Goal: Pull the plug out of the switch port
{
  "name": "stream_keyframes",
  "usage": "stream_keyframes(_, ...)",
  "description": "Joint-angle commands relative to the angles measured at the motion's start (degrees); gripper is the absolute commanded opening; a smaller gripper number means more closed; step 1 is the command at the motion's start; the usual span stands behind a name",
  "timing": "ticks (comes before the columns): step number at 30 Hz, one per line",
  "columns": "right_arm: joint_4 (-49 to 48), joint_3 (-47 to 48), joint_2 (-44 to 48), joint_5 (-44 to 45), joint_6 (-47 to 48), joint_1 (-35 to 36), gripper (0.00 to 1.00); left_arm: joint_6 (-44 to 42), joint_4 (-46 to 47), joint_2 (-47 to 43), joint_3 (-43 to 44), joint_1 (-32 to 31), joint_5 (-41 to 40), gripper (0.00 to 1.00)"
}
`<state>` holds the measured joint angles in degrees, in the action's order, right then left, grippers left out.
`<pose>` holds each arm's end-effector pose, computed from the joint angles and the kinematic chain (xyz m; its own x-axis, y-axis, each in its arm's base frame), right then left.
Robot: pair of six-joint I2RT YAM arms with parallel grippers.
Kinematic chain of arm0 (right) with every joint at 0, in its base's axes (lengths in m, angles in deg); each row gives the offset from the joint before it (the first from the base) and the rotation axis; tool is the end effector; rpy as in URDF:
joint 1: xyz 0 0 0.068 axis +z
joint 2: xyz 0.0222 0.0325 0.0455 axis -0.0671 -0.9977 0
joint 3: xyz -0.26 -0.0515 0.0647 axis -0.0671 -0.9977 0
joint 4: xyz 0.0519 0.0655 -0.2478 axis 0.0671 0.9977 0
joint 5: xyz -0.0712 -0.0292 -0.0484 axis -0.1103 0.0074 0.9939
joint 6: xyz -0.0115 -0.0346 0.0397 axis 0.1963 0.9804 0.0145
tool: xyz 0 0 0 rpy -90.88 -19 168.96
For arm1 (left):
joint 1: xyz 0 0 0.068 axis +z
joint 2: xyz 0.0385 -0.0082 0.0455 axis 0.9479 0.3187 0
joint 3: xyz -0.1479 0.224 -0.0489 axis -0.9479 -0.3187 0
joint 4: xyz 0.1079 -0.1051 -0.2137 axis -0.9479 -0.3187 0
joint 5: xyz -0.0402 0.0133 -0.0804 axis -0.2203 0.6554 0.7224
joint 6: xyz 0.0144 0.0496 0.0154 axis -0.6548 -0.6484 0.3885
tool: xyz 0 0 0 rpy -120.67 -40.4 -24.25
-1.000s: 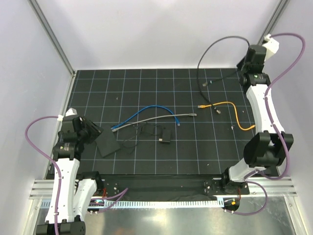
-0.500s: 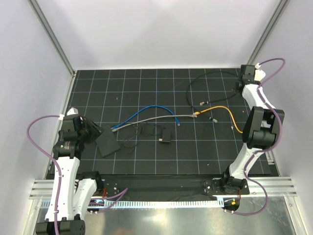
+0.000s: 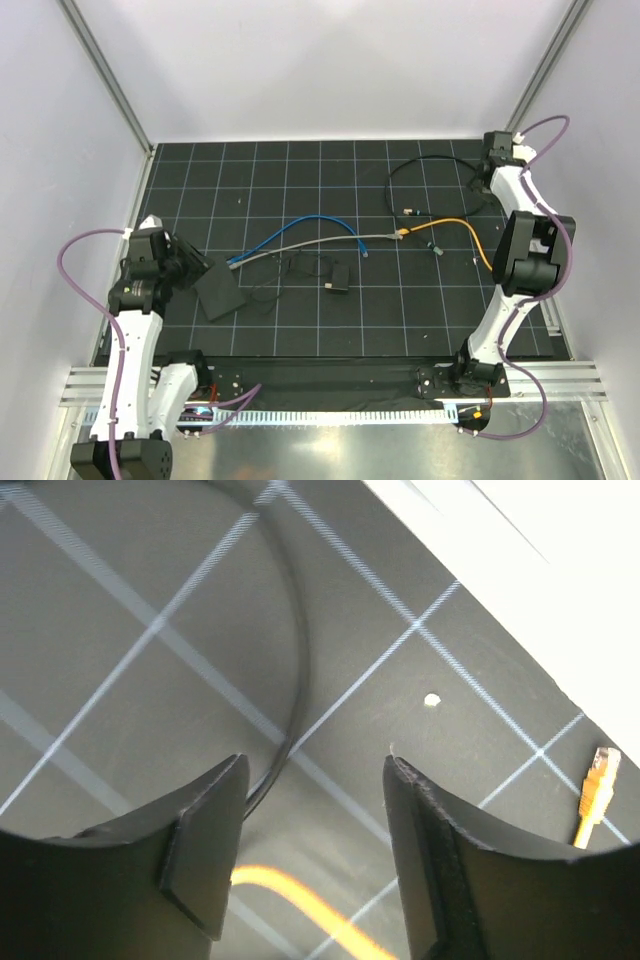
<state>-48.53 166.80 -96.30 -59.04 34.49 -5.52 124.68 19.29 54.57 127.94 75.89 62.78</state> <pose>0.4156 -0.0829 0.2358 -0.5057 0.5514 -0.6635 0.7302 0.6831 0.0111 0.1520 0.0076 0.2885 -0.5254 -0.6944 -0.4917 -0.4434 0.7167 -0.5383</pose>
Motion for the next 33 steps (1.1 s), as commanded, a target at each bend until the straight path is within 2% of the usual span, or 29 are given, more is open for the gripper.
stream_keyframes(1, 1.56, 2.15, 9.13, 2.23, 2.53, 5.22, 0.66, -1.73, 1.17, 1.89, 3.52, -0.16, 1.21, 0.38)
stream_keyframes(4, -1.06, -1.18, 14.93, -0.75, 3.15, 12.24, 0.73, -1.99, 1.53, 4.87, 4.4, -0.08, 0.69, 0.39)
stream_keyframes(8, -5.28, -5.15, 19.42, -7.96, 0.78, 22.18, 0.75, -2.34, 1.44, 7.95, 5.2, -0.16, -0.1, 0.38)
stream_keyframes(9, -5.99, -5.32, 19.77, -9.28, -0.44, 26.46, 0.75, -2.43, 1.53, 8.39, 5.37, -0.08, -0.54, 0.38)
stream_keyframes(15, -12.4, -5.59, 16.97, -17.72, -6.68, 41.16, 0.77, -2.34, 0.75, 14.45, 5.81, 0.01, -2.3, 0.36)
stream_keyframes(19, -16.97, -4.01, 10.91, -22.74, -11.51, 49.77, 0.77, -2.17, -0.14, 17.88, 5.29, -0.07, -4.32, 0.34)
stream_keyframes(25, -25.05, -1.12, -0.68, -32.31, -18.9, 58.13, 0.76, -1.9, -0.84, 21.04, 4.14, -0.07, -8.17, 0.34)
stream_keyframes(33, -33.66, 1.79, -9.31, -37.15, -29.89, 60.43, 0.72, -0.67, -0.58, 22.1, 2.65, 0.01, -9.68, 0.35)
